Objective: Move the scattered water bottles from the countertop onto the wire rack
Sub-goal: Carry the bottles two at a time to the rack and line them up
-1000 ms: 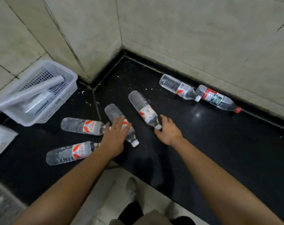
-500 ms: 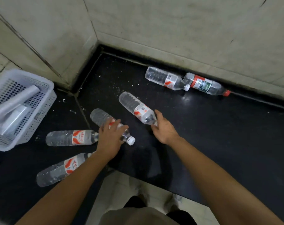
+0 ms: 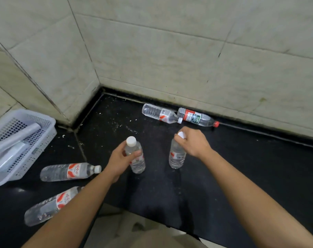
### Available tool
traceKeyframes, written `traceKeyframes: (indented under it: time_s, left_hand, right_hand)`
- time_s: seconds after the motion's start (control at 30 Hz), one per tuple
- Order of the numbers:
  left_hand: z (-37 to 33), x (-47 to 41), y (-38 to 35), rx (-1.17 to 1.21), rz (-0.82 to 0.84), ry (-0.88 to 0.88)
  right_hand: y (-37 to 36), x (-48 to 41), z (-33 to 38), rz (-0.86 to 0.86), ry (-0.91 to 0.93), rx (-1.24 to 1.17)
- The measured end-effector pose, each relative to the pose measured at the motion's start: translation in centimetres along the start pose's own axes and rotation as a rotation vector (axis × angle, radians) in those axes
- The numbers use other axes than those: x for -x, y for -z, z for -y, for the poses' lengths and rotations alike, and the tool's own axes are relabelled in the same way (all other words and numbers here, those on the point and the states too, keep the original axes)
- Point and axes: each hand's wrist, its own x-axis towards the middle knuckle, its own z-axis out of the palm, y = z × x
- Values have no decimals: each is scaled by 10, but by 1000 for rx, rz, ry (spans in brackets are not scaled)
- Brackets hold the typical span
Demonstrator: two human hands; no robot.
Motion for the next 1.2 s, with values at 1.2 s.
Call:
traceKeyframes:
  time_s: [1.2]
  left_hand:
    - [-114, 16, -83, 101, -56, -228]
  right_hand:
    - [54, 33, -49, -82, -99, -1369]
